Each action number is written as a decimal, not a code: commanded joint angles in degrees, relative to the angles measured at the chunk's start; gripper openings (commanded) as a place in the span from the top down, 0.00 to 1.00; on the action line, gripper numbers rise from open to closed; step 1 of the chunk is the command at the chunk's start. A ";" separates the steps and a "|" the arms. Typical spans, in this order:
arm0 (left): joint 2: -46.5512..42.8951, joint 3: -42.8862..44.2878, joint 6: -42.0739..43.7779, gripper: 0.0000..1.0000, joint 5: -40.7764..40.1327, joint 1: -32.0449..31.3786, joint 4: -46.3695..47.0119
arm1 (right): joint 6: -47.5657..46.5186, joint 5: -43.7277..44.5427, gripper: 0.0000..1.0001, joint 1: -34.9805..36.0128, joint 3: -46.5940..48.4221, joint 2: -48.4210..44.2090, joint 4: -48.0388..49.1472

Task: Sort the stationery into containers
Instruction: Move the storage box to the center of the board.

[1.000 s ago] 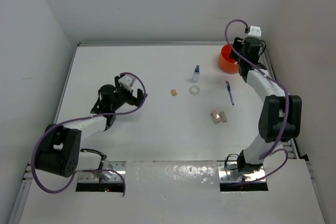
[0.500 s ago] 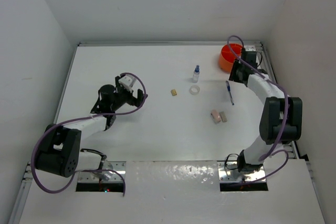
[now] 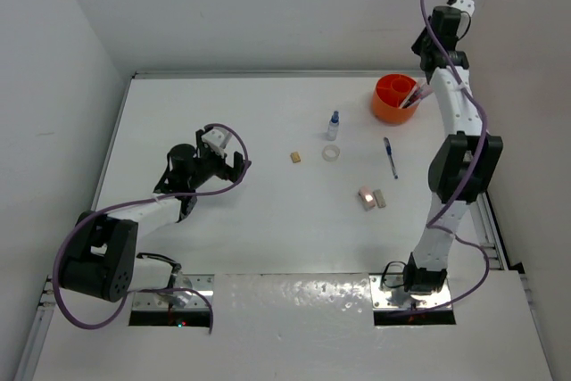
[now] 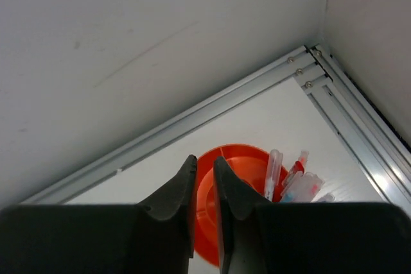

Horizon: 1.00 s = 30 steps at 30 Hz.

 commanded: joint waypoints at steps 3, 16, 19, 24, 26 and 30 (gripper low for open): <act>-1.20 0.62 -0.40 0.02 0.13 0.60 2.37 | 1.88 8.22 0.80 -0.34 3.75 9.41 3.19; -0.15 1.59 -0.58 0.02 0.13 0.52 1.93 | 0.73 13.66 0.75 -0.34 7.62 15.74 4.96; -0.15 1.59 -0.75 0.02 0.04 0.52 1.93 | 0.82 15.60 0.75 -0.26 7.97 16.79 4.00; 0.03 1.68 -0.84 0.02 -0.05 0.52 1.93 | 1.43 19.99 0.75 -0.26 8.06 17.41 2.67; -0.06 1.68 -0.84 0.02 -0.05 0.52 1.93 | 1.17 20.70 0.74 -0.26 8.06 17.50 2.50; 0.12 1.77 -0.93 0.02 -0.14 0.52 1.93 | 0.82 20.61 0.74 -0.26 8.32 17.94 2.15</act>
